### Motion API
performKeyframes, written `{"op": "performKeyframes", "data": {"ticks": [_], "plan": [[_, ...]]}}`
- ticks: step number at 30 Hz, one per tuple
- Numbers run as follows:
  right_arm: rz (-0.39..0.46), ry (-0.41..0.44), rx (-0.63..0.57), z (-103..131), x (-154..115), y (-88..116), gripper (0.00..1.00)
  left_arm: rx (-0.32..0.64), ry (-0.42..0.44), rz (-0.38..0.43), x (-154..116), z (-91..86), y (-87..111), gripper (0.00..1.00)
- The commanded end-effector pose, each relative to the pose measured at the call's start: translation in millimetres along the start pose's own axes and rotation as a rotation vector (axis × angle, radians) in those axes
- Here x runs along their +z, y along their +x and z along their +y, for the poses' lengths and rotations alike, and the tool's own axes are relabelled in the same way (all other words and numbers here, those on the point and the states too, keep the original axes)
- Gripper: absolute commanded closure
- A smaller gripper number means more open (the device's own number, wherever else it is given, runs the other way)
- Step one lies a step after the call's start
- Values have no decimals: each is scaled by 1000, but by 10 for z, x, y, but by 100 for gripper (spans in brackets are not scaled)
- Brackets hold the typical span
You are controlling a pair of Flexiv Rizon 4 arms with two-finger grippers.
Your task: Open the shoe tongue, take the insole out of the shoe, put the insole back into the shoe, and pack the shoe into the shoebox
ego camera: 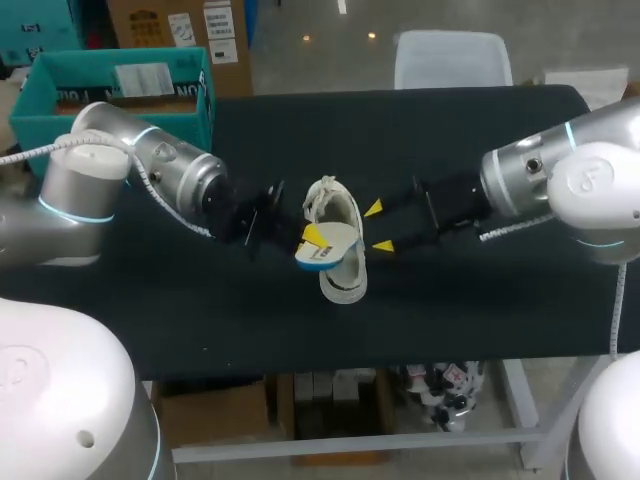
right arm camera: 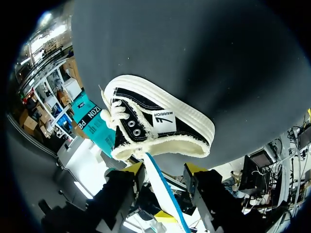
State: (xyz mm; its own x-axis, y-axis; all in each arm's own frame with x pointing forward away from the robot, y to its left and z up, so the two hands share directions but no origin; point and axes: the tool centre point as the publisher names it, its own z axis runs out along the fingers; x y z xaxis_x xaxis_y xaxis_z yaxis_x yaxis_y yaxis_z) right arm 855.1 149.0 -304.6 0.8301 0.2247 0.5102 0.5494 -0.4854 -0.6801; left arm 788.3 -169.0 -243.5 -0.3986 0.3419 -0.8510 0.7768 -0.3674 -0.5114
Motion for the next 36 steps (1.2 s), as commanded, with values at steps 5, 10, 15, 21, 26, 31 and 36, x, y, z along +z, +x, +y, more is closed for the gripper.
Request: {"op": "performKeyframes", "data": {"ticks": [5,10,15,21,26,31,36], "plan": [[54,61,-3,65,157,-8,55,0,29,-28,1,74,68,100],[79,79,-17,4,150,1,56,4,37,-38,15,86,73,100],[88,92,-18,-51,124,-12,57,11,42,-43,26,109,73,100],[105,123,-27,-90,142,-30,70,12,51,-58,44,139,76,100],[121,140,-31,-106,171,-52,77,11,49,-65,54,156,86,100],[125,155,-39,-136,197,-69,74,16,46,-76,33,167,97,100],[129,159,-41,-164,217,-81,73,16,39,-86,13,192,110,100]]}}
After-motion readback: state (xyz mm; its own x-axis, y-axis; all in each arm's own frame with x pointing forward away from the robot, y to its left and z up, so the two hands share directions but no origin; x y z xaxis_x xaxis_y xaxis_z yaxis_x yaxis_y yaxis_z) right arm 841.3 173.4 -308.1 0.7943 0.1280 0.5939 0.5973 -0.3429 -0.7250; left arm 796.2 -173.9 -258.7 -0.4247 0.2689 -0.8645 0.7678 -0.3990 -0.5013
